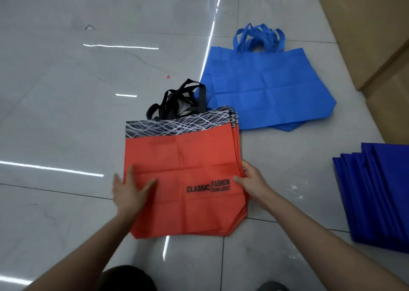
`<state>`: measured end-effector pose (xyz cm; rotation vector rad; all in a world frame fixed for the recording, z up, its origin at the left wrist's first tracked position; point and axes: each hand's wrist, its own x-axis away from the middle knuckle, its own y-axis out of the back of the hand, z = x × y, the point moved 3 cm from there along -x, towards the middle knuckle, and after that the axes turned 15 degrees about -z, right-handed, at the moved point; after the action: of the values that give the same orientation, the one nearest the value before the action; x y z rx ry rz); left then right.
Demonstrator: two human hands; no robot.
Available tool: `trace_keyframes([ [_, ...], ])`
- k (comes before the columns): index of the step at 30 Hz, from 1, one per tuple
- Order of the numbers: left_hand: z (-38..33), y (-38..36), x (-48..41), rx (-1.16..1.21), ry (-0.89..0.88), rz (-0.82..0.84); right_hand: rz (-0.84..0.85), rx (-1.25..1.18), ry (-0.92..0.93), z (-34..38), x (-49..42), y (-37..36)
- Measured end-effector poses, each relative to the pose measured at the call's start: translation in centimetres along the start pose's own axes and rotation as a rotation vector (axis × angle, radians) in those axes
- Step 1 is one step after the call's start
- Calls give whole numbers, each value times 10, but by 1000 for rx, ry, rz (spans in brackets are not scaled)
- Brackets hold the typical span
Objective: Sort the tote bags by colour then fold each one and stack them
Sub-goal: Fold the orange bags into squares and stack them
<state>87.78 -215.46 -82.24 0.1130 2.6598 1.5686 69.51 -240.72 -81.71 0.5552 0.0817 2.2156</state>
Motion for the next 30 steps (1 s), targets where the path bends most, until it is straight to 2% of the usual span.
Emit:
trace_keyframes([
  [2,22,3,-14,125,200,51,22,-33,36,2,5,3],
  [6,21,5,-21,429,319,170,-57,-73,95,-4,10,9],
  [9,-2,-3,-14,545,305,210,-179,-55,97,-13,12,32],
  [13,-37,-26,-1,669,176,315,-282,-32,72,-25,13,68],
  [17,-51,-50,10,655,6,385,-417,88,6,-42,6,92],
  [19,-51,-57,15,492,-188,314,-479,323,-13,-48,4,96],
  [20,-53,-57,17,381,-295,226,-539,547,26,-45,7,96],
  [22,-60,-49,27,244,-534,37,-638,909,295,-32,17,89],
  [23,-65,-45,35,236,-680,48,-591,937,499,-26,22,79],
  [25,-66,-46,53,173,-952,353,-264,911,836,-30,38,54],
  [26,-62,-48,62,58,-1043,515,-67,966,911,-39,48,42],
  [27,-55,-50,67,-67,-1111,593,93,1067,915,-50,55,34],
  [28,-47,-51,70,-148,-1147,603,207,1169,857,-57,59,29],
  [30,-36,-53,69,-177,-1143,572,293,1239,756,-67,63,26],
])
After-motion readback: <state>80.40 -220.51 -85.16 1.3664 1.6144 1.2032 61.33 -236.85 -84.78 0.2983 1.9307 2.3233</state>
